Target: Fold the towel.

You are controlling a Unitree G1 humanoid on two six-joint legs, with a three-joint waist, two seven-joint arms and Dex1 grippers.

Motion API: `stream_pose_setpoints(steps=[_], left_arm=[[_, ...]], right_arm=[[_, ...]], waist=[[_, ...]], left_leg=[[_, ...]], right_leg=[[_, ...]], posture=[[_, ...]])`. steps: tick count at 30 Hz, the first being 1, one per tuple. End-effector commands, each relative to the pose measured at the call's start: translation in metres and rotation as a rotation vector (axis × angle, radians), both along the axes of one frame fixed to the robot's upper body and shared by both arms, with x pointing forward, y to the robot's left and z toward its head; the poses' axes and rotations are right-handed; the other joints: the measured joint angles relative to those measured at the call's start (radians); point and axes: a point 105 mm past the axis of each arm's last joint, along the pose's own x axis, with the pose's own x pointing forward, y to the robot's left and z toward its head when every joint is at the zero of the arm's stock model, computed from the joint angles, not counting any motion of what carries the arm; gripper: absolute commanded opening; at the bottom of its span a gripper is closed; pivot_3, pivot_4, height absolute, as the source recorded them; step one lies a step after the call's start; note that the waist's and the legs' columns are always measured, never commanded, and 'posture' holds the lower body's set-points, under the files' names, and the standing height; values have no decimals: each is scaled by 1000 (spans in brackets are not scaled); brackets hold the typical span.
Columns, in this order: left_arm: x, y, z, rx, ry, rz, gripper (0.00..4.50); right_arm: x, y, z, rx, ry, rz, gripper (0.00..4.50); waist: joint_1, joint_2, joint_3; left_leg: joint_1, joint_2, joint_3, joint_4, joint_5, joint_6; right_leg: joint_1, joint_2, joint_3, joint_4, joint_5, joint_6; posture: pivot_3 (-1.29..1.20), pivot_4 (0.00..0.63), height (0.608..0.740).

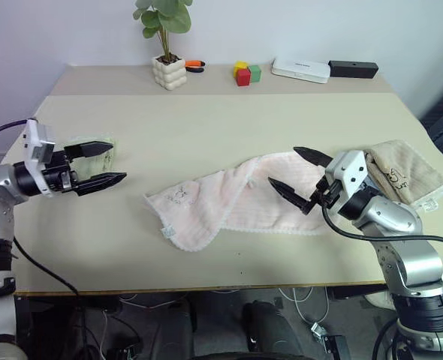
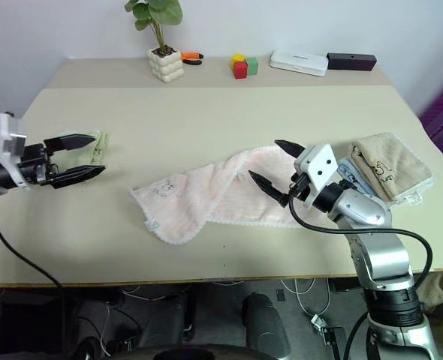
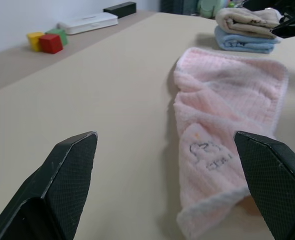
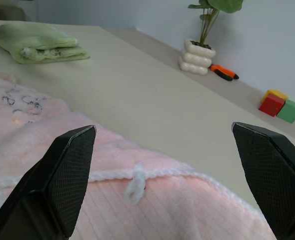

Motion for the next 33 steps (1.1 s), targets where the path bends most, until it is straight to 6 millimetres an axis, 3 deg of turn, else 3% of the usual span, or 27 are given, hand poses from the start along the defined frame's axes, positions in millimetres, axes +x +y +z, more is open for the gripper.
stream_pose_setpoints(steps=[1,10,15,18,21,28,33], left_arm=[[5,1,10,0,-55,14,4500],[1,-12,10,9,-46,-52,4500],[-31,-28,-16,202,-28,-218,4500],[-35,-36,-16,207,-41,-261,4500],[-44,-58,-18,230,-56,-395,4500],[-56,-89,-29,516,-260,-655,4500],[-63,-98,-45,614,-279,-784,4500]], right_arm=[[0,-1,16,-4,-80,-11,4435],[4,0,14,-16,-75,9,4435],[2,-5,11,-37,-52,49,4435],[0,-9,11,-49,-42,64,4435],[2,-13,13,-44,-51,47,4435],[10,-10,8,-50,-46,56,4435],[12,-6,11,-29,-71,43,4435]], waist=[[-1,0,0],[0,0,0],[-4,0,0],[2,0,0],[4,0,0],[-1,0,0],[-1,0,0]], left_leg=[[0,0,0,0,0,0],[0,0,0,0,0,0],[0,0,0,-1,0,0],[0,0,0,0,0,0],[0,0,0,1,0,0],[0,0,0,1,0,0],[0,0,0,0,0,0]], right_leg=[[0,0,0,0,0,0],[0,0,0,0,0,0],[0,0,0,0,0,0],[-1,0,0,0,-1,-2],[0,0,0,0,-1,-3],[0,0,1,0,-1,-3],[0,0,1,0,-1,-2]], posture=[[0,150,740],[0,150,740],[0,150,740],[0,150,740],[0,150,740],[0,150,740],[0,150,740]])
